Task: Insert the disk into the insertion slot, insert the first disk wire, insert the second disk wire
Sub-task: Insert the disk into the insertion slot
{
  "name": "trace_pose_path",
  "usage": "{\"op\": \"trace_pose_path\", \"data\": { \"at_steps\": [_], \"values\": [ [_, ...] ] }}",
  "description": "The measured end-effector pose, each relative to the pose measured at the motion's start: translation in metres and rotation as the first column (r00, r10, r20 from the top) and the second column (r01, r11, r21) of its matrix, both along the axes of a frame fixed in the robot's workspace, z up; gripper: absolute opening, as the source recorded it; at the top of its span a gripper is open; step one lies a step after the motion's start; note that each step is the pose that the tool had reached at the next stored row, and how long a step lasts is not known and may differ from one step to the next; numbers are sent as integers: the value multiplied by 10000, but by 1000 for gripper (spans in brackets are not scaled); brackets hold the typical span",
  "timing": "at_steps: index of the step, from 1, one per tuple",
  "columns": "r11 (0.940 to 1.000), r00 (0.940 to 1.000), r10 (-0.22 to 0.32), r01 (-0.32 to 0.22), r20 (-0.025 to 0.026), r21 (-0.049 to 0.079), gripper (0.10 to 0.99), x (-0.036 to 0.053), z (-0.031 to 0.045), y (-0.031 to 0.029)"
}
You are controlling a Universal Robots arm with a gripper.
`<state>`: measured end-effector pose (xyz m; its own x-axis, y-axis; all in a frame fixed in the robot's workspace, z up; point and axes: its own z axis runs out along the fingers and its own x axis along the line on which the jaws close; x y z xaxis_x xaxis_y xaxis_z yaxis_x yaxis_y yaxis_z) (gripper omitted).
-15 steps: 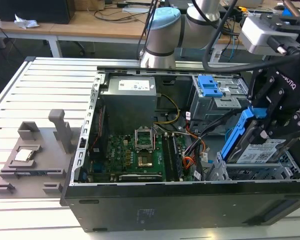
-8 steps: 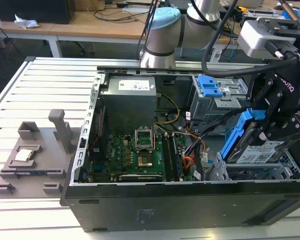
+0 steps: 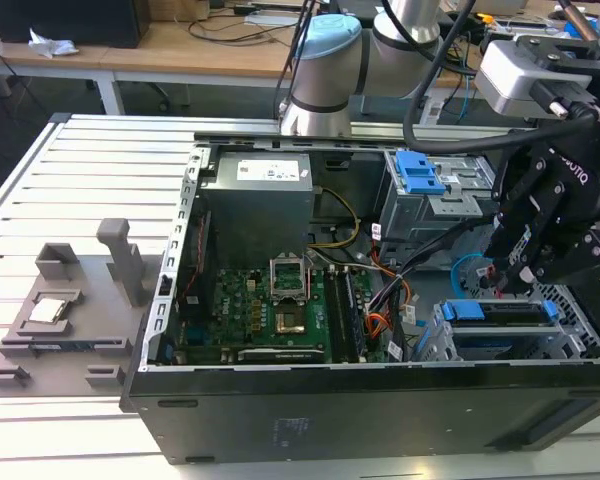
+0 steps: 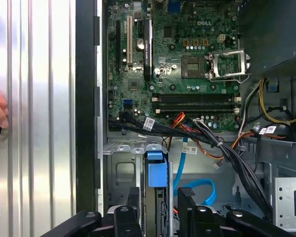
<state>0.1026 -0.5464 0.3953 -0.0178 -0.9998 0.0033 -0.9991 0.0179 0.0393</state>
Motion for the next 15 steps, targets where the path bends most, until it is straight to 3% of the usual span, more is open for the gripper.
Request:
{"op": "trace_pose_path", "data": {
  "at_steps": [3,4,5,7,15],
  "values": [
    [10000,10000,0,0,0,-1,424,0,0,0],
    [10000,10000,-1,1,0,-1,361,0,0,0],
    [10000,10000,0,0,0,-1,235,0,-1,0],
    [10000,10000,0,0,0,-1,118,0,-1,0],
    [10000,10000,0,0,0,-1,106,0,-2,0]
  ]
}}
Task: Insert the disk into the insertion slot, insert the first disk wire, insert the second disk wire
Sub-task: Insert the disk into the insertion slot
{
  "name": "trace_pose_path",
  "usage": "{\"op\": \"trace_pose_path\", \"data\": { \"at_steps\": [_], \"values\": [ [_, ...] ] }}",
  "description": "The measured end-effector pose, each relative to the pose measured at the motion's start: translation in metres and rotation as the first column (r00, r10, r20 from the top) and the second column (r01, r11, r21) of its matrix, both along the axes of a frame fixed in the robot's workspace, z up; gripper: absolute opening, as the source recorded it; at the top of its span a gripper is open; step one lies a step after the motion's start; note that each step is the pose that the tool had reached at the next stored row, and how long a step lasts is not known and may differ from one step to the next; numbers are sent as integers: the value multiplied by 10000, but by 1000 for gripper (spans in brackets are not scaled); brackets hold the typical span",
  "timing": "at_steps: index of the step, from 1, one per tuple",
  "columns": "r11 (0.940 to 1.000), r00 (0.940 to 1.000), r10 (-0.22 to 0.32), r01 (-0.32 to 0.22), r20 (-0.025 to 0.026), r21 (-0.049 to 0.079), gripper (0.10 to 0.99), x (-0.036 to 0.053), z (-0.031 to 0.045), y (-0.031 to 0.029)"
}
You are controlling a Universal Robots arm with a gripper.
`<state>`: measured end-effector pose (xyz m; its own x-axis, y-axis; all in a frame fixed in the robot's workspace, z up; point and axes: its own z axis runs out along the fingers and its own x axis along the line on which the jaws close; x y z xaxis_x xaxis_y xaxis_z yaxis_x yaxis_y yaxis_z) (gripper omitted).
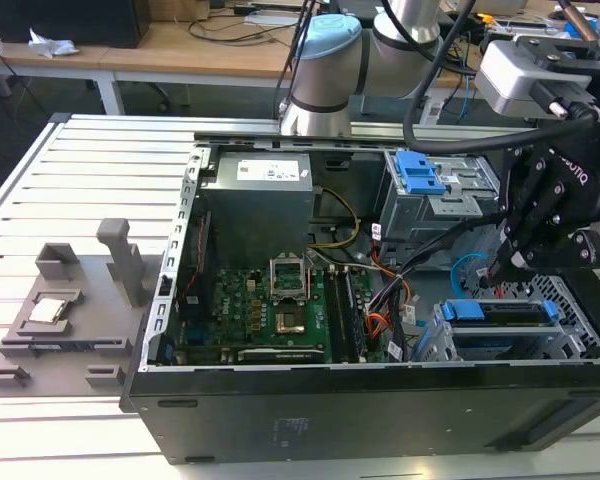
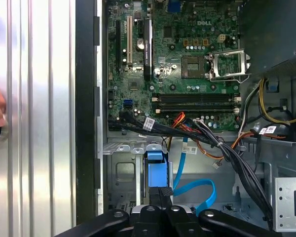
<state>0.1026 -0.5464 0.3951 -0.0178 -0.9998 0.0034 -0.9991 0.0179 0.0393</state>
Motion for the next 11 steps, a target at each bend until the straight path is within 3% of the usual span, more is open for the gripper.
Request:
{"op": "trace_pose_path", "data": {
  "at_steps": [2,6,11],
  "values": [
    [10000,10000,0,0,-1,4,106,24,-2,0],
    [10000,10000,1,-1,-19,1,106,201,0,13],
    [10000,10000,0,0,-35,1,106,298,-19,14]
  ]
}}
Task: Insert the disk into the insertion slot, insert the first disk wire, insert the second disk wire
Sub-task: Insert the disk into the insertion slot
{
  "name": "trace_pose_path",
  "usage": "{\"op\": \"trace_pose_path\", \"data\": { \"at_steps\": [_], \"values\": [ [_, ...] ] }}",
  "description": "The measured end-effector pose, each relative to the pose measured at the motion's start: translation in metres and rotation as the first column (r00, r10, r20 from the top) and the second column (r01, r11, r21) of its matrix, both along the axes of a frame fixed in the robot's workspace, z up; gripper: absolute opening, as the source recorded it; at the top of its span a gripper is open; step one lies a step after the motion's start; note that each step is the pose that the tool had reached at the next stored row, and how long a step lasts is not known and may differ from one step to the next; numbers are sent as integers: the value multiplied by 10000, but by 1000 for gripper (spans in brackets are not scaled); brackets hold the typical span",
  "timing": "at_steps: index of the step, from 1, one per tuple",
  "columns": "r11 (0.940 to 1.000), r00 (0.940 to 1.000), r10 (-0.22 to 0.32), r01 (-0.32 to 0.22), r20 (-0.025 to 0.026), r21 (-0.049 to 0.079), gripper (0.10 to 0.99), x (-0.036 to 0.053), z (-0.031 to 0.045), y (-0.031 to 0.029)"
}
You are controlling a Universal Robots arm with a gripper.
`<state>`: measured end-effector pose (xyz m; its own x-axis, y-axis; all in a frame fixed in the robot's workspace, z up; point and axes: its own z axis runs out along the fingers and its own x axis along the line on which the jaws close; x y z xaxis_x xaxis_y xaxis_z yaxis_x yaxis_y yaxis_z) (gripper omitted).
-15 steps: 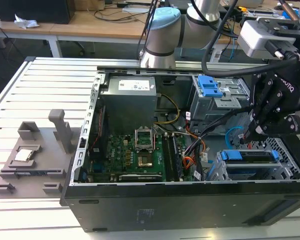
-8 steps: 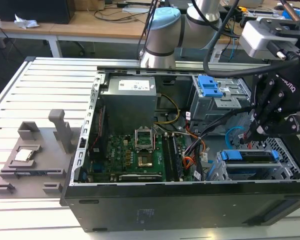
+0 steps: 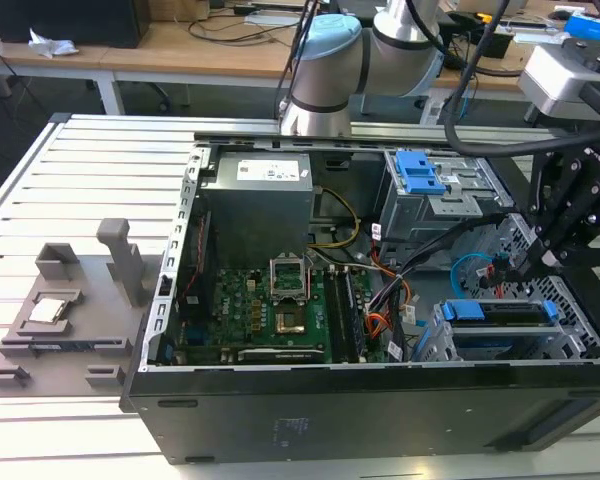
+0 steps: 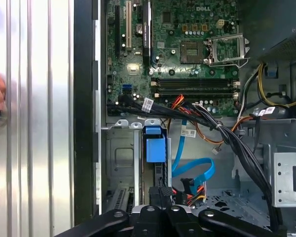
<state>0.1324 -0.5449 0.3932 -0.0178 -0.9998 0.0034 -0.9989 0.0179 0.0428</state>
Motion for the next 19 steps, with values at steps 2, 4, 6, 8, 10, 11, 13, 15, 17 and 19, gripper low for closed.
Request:
{"op": "trace_pose_path", "data": {
  "at_steps": [2,4,6,8,10,11,13,15,17,19],
  "values": [
    [10000,10000,-2,2,-5,-1,106,10,-33,0],
    [10000,10000,0,0,-7,-1,106,16,-75,0],
    [10000,10000,0,0,-8,-1,106,21,-122,0],
    [10000,10000,0,0,-9,0,106,25,-174,0],
    [10000,10000,0,0,-9,0,106,30,-217,0],
    [10000,10000,0,0,-10,0,106,31,-230,0],
    [10000,10000,-1,1,-10,-1,106,36,-283,0],
    [10000,10000,1,-1,-10,0,106,44,-312,0],
    [10000,10000,-1,1,-10,-3,106,51,-318,0],
    [10000,10000,-2,2,-10,0,106,55,-320,0]
  ]
}}
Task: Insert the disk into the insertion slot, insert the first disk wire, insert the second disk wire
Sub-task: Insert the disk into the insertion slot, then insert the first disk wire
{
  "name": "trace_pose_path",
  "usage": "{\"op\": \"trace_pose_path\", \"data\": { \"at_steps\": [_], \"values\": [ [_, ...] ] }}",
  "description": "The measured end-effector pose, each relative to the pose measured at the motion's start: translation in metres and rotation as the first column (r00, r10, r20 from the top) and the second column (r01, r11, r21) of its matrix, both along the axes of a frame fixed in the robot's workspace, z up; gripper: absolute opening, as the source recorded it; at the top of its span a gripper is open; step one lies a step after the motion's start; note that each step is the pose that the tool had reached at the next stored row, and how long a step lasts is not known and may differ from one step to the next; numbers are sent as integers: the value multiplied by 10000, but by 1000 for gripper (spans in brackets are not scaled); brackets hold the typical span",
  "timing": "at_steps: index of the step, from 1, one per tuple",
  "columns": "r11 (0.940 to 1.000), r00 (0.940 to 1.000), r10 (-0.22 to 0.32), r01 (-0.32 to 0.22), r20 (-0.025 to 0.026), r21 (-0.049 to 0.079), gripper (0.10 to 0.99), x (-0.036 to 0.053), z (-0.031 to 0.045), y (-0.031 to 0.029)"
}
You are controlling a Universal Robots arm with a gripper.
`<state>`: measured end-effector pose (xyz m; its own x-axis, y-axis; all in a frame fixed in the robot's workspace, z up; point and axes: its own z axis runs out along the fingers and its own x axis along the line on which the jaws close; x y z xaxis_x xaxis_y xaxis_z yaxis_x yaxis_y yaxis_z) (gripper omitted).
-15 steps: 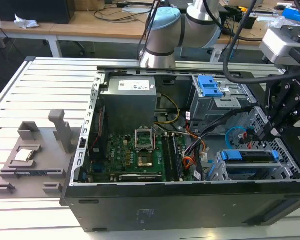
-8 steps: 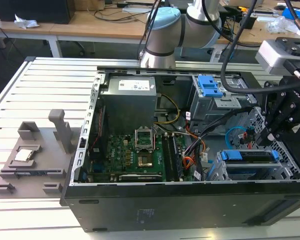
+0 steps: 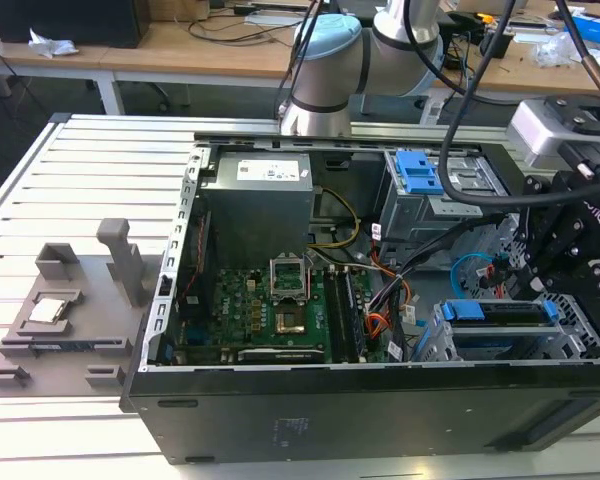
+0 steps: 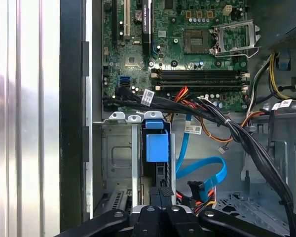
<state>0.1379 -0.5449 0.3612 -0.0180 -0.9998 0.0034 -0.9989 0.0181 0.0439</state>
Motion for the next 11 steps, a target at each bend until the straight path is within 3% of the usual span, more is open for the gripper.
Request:
{"op": "trace_pose_path", "data": {
  "at_steps": [11],
  "values": [
    [10000,10000,1,-1,0,0,106,4,1,0]
  ]
}}
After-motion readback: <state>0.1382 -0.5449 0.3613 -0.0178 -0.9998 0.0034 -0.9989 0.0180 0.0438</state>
